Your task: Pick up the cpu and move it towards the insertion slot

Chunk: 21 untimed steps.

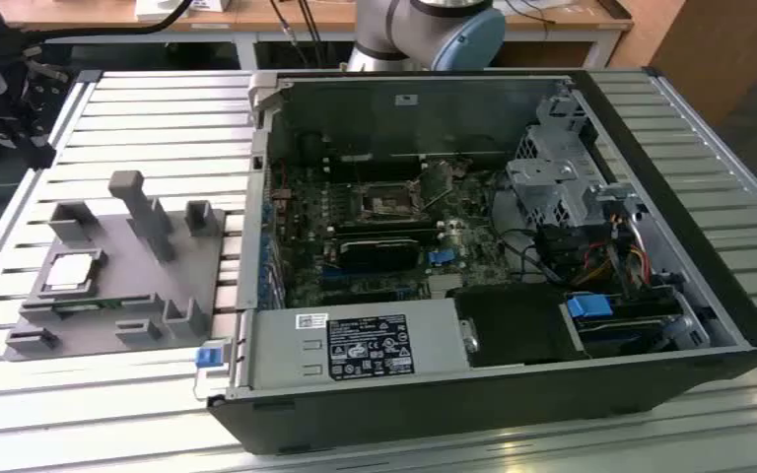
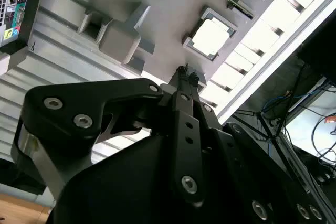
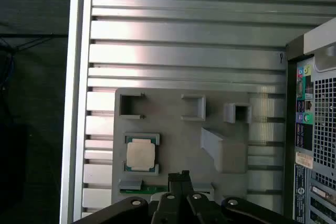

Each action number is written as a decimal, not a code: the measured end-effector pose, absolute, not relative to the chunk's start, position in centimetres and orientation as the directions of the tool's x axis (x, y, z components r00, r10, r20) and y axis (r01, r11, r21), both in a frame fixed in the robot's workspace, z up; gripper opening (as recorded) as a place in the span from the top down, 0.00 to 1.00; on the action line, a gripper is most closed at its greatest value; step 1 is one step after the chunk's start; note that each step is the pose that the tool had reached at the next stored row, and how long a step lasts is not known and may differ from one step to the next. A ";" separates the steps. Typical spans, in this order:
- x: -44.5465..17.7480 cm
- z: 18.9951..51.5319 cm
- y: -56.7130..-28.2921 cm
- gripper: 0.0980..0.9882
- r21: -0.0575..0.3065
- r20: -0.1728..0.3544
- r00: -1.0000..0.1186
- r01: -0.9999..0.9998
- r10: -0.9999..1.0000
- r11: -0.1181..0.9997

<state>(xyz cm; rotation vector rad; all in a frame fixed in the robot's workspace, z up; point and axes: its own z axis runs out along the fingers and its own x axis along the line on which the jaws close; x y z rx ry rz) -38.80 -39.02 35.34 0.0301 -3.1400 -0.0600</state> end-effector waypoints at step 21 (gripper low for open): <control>-40.5 35.2 -39.0 0.99 0.038 0.000 -1.000 -0.019 -0.019 0.999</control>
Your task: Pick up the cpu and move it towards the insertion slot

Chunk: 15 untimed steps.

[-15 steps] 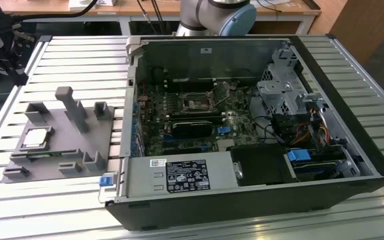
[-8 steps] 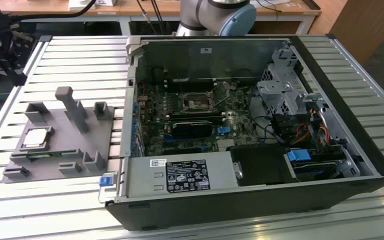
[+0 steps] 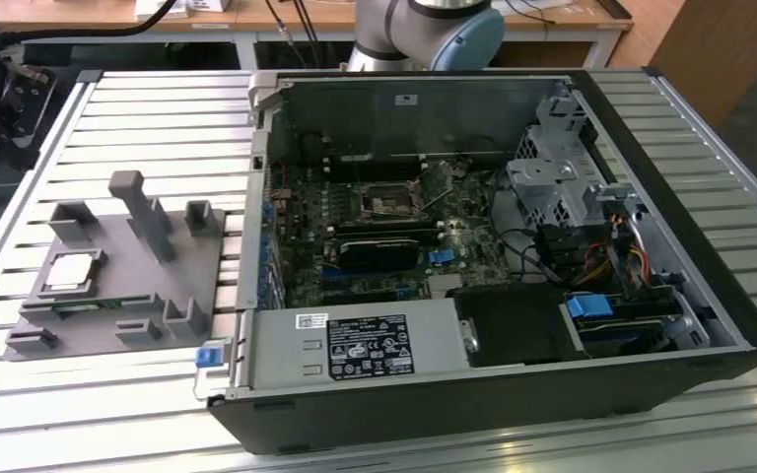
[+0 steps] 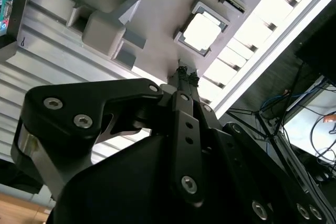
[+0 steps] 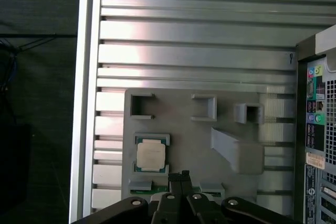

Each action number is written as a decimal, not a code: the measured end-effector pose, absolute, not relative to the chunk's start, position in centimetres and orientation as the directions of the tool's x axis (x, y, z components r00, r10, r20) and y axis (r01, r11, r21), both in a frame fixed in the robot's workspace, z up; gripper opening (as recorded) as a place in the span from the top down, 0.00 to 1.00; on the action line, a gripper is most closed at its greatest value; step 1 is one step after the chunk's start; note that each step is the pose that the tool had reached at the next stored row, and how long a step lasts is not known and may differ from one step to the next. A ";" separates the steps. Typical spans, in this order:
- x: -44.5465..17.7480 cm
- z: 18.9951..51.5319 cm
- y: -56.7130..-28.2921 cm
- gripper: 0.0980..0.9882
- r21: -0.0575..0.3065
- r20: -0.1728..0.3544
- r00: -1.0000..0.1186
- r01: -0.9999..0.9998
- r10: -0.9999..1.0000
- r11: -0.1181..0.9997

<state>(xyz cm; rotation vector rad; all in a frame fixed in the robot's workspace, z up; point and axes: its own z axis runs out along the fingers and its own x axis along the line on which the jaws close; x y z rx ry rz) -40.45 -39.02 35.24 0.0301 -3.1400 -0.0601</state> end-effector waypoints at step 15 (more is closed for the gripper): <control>-42.1 34.7 -39.4 0.99 0.038 0.000 -1.000 -0.019 -0.019 0.999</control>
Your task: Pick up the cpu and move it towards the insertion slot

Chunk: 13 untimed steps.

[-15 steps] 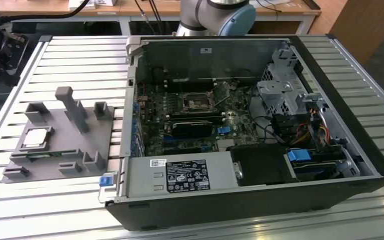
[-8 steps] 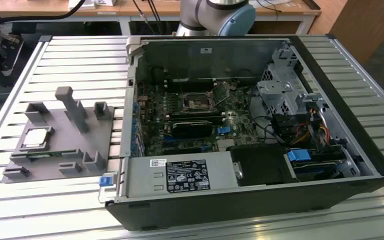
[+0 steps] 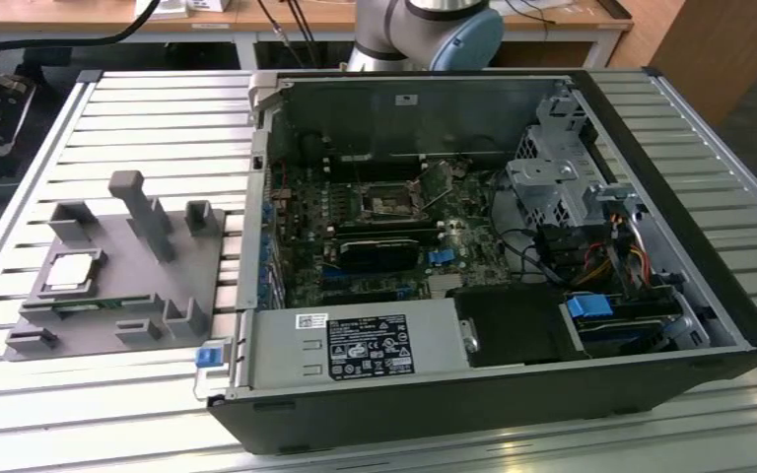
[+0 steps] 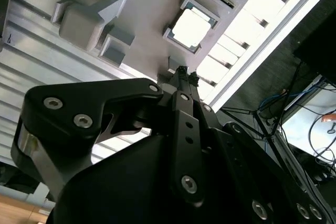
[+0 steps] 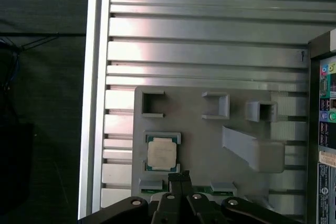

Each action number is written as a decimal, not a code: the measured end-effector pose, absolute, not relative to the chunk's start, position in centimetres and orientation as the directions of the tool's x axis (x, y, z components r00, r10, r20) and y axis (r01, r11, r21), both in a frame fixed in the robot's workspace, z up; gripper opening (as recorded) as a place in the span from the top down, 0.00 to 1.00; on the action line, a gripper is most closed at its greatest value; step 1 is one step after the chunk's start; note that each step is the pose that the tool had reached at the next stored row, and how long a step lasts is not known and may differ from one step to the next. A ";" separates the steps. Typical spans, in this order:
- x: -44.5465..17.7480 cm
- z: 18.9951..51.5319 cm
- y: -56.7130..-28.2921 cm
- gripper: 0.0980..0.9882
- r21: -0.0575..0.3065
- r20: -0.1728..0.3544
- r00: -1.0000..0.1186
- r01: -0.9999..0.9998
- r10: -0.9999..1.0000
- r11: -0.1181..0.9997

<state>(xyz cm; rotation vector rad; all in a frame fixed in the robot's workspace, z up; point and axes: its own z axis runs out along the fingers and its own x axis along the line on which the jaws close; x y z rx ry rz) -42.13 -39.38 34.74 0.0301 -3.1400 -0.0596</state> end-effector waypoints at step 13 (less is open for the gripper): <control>-43.1 33.1 -39.7 0.72 0.038 0.003 -1.000 -0.019 -0.019 0.999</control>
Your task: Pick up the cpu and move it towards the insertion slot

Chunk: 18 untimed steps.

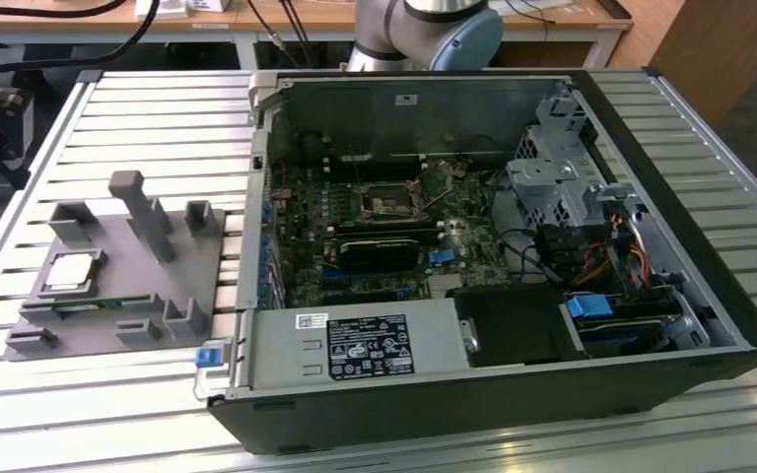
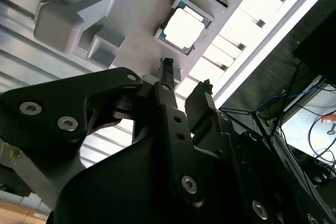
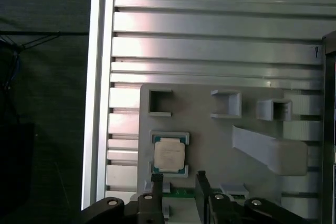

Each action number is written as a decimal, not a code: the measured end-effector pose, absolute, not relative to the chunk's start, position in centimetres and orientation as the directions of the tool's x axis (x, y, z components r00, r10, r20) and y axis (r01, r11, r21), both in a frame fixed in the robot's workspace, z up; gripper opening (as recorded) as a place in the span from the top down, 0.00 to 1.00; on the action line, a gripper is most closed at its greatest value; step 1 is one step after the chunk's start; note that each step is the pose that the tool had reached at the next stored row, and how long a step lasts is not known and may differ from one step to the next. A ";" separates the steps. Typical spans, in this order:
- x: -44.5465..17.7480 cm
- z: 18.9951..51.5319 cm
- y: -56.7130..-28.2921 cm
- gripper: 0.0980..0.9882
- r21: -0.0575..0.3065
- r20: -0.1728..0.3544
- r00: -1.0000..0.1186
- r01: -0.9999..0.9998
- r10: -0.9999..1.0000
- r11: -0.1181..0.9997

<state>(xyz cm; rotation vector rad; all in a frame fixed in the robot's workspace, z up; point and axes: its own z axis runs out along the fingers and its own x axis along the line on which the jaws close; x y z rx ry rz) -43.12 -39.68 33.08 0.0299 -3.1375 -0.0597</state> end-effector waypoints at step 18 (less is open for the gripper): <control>-43.3 30.4 -40.2 0.32 0.038 0.016 -1.000 -0.023 -0.024 0.999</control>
